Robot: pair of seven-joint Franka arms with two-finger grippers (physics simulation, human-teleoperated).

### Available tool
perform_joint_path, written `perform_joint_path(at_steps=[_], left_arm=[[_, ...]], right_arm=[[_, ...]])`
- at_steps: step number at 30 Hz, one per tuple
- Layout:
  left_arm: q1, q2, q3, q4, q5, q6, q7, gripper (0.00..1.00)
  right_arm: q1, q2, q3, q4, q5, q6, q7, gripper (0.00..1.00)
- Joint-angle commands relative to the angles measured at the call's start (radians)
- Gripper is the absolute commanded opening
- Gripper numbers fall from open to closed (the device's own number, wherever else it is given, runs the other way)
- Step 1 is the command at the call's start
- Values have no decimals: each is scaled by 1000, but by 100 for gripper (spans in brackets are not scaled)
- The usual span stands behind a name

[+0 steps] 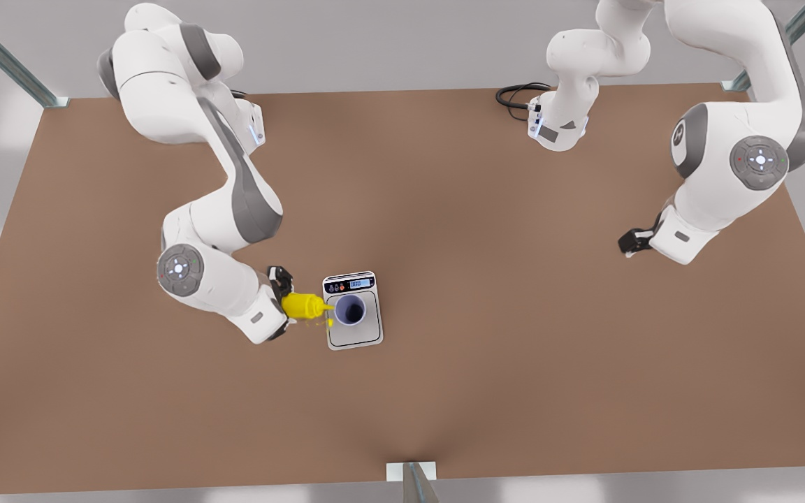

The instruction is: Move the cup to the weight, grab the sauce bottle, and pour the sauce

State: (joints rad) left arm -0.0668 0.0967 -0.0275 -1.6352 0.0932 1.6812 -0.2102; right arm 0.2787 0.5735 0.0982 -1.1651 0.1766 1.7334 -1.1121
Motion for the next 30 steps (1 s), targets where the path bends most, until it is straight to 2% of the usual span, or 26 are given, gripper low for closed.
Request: perform_joint_path(at_steps=[1,9,15,19,23,27,28,30], left_arm=[[4,1,0,0,-20,0,-2,100],[7,15,0,0,-20,0,2,100],[7,21,0,0,-20,0,3,100],[7,23,0,0,-20,2,3,100],[7,29,0,0,-20,3,2,100],[7,29,0,2,-20,3,2,100],[7,31,0,2,-20,3,2,100],[7,29,0,2,-20,3,2,100]], right_arm=[[0,0,1,-2,6,-17,-5,44],[50,3,2,-4,-40,25,6,44],[28,2,2,2,-14,21,-6,44],[-105,0,-2,2,244,-28,-98,44],[-280,39,-2,-57,612,-75,-477,44],[-317,190,-2,-91,825,-71,-810,44],[-329,203,-2,-165,874,-72,-974,44],[-348,209,-2,-216,920,-110,-1104,44]])
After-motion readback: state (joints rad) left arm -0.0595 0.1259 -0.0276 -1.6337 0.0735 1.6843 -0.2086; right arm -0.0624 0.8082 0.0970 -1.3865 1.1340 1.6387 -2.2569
